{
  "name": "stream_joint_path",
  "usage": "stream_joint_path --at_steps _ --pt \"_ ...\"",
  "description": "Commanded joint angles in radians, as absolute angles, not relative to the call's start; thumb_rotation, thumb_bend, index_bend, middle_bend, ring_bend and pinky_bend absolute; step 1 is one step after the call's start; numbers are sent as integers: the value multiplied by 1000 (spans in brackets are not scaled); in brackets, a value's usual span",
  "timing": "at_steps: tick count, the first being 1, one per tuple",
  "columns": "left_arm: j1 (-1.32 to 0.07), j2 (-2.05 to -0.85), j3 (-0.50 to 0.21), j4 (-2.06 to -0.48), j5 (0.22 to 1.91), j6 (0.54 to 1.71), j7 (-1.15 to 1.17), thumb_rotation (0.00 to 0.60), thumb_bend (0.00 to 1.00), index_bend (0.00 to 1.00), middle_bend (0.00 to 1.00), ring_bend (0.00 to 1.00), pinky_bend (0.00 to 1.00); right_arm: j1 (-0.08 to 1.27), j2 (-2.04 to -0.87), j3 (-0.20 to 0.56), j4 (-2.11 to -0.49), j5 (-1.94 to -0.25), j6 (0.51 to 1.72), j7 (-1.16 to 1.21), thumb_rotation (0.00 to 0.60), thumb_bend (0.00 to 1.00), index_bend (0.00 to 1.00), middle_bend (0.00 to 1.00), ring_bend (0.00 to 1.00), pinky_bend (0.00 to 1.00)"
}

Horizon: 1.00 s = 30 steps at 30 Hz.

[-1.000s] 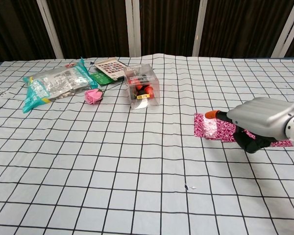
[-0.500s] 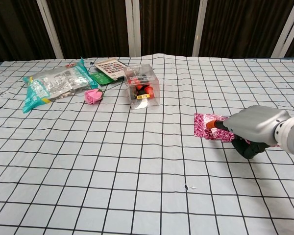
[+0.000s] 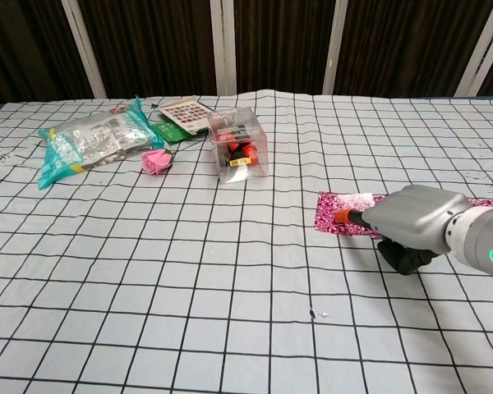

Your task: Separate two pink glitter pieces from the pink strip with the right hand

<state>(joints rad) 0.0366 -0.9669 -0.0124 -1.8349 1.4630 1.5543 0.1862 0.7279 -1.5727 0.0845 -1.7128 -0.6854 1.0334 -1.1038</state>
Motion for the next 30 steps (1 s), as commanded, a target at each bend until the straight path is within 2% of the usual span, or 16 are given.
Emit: stream_joint_path --at_steps 1,20,30 --pt "36 -966 -12 -1834 1463 1554 183 600 347 164 3 0 86 739 -1585 78 -1714 -682 1041 -1110 600 777 90 792 773 416" --pt "39 -950 -11 -1828 1468 1556 140 600 347 164 3 0 86 821 -1678 68 -1745 -632 1115 -1172 600 776 90 792 773 416" --pt "39 -947 -12 -1826 1466 1558 130 600 348 164 3 0 86 819 -1622 91 -1803 -636 1183 -1138 600 778 90 793 773 416"
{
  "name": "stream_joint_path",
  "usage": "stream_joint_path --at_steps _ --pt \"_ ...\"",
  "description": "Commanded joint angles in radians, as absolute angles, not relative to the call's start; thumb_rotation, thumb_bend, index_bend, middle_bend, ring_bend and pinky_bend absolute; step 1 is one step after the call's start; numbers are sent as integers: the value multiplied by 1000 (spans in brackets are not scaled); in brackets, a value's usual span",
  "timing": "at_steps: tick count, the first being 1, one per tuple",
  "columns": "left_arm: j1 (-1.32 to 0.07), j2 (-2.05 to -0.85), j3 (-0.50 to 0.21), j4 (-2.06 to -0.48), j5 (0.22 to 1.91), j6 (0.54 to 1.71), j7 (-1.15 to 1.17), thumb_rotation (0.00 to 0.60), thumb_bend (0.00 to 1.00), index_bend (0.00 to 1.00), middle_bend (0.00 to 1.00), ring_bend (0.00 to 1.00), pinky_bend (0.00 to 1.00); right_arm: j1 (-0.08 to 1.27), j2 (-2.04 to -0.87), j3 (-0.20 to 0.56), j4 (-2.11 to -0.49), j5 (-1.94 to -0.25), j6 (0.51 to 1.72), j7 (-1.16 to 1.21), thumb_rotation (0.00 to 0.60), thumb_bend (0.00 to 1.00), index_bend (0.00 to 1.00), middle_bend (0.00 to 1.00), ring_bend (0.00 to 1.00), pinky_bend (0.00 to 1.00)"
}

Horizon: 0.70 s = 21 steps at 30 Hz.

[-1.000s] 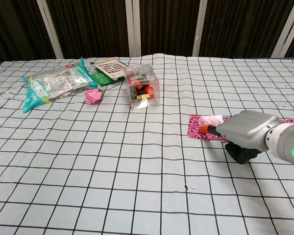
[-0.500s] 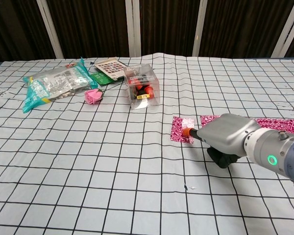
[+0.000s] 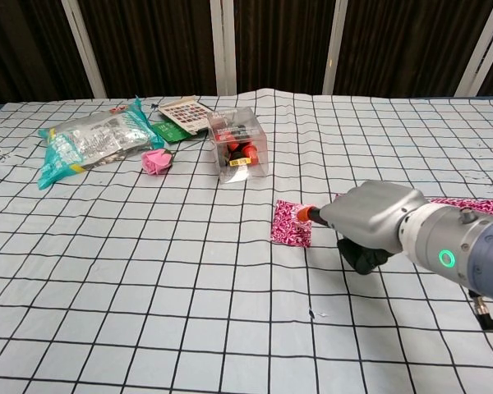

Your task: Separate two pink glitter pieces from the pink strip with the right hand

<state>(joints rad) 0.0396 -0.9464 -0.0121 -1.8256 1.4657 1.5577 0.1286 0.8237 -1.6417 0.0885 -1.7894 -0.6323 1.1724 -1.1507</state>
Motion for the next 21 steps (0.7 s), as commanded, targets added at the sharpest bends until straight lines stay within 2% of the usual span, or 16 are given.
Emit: stream_joint_path --at_steps 1,10,21 --pt "39 -947 -11 -1826 1467 1557 132 600 348 164 3 0 86 817 -1612 90 -1809 -638 1185 -1132 600 777 90 793 773 416" --pt "38 -958 -9 -1832 1467 1557 163 600 347 164 3 0 86 798 -1542 65 -1820 -638 1180 -1080 600 777 90 793 773 416" --pt "38 -965 -12 -1836 1457 1557 184 600 348 164 2 0 86 795 -1519 41 -1785 -629 1147 -1034 600 777 90 793 773 416"
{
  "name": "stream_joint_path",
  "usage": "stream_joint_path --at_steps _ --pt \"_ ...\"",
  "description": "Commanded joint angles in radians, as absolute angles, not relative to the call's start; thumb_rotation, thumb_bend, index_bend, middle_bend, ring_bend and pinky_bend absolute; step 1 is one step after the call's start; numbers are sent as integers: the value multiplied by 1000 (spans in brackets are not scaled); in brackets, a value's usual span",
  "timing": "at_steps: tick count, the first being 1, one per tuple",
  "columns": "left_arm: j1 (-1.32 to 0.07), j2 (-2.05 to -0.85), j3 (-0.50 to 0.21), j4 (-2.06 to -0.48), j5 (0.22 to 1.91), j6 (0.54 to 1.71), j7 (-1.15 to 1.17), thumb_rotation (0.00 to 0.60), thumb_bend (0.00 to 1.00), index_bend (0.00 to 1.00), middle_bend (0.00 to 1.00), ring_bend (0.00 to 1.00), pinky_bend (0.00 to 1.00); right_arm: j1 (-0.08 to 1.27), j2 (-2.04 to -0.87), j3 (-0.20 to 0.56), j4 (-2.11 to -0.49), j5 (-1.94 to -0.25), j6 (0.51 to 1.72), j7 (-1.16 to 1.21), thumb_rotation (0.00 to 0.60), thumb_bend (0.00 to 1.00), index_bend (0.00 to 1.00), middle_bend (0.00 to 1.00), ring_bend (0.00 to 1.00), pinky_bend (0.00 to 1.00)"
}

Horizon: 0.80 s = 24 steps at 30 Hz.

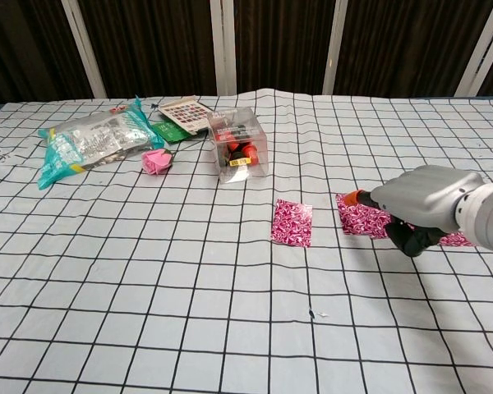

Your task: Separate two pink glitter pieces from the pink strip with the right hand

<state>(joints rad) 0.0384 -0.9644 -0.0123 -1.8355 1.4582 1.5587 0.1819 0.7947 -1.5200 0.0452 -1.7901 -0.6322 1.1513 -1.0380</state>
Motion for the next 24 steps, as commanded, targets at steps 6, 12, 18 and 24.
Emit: stream_joint_path --at_steps 6,12,18,24 --pt "37 -967 -14 -1837 1453 1557 190 600 347 164 2 0 86 797 -1527 29 -1757 -617 1130 -1025 600 777 91 793 773 416" --pt "38 -967 -15 -1838 1450 1559 191 600 347 164 2 0 86 798 -1529 18 -1743 -611 1124 -1019 600 777 90 793 773 416" --pt "37 -967 -14 -1838 1451 1558 192 600 348 164 3 0 86 797 -1524 3 -1750 -613 1127 -1016 600 777 90 793 773 416" --pt "40 -966 -14 -1838 1452 1563 188 600 347 164 2 0 86 790 -1518 -18 -1764 -624 1134 -1011 600 777 90 793 773 416"
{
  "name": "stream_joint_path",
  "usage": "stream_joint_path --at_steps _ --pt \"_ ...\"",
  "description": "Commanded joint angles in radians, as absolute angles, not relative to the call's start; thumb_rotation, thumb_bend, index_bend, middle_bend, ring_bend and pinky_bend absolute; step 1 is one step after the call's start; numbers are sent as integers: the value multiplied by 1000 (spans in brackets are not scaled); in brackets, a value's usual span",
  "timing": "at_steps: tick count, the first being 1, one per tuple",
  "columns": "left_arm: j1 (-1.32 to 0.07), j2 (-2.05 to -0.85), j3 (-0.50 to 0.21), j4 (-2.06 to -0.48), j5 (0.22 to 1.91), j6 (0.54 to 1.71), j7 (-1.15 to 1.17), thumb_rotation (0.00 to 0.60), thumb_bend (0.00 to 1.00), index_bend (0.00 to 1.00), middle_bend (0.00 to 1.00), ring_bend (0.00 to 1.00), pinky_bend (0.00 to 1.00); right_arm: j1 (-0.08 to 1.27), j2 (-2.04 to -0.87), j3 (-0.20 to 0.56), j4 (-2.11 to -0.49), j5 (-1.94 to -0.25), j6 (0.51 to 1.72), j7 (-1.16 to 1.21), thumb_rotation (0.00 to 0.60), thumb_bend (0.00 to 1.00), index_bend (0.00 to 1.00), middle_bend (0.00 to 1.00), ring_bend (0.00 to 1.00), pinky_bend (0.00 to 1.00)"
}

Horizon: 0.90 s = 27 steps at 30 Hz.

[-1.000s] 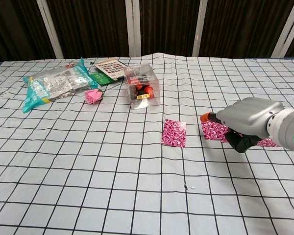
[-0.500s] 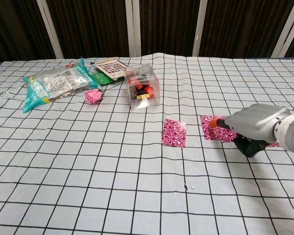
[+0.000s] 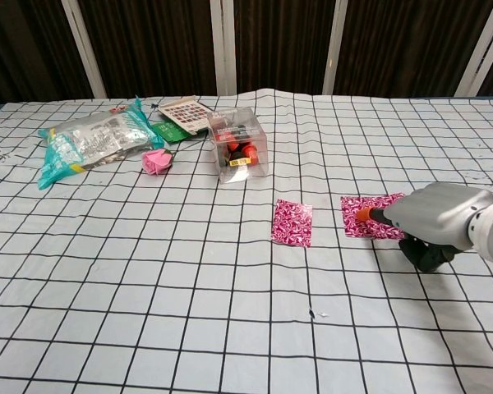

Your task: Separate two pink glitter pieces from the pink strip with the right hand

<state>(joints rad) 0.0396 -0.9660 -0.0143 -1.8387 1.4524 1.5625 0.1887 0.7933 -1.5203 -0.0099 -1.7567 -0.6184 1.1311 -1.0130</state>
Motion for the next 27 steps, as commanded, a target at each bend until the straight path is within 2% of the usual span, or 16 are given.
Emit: stream_joint_path --at_steps 1,27 --pt "39 -966 -15 -1838 1451 1562 188 600 347 164 2 0 86 786 -1515 -24 -1770 -630 1137 -1010 600 777 91 793 773 416" --pt "44 -966 -10 -1840 1465 1571 190 600 347 164 2 0 86 679 -1468 -201 -1945 -887 1278 -1026 600 777 101 793 773 416"
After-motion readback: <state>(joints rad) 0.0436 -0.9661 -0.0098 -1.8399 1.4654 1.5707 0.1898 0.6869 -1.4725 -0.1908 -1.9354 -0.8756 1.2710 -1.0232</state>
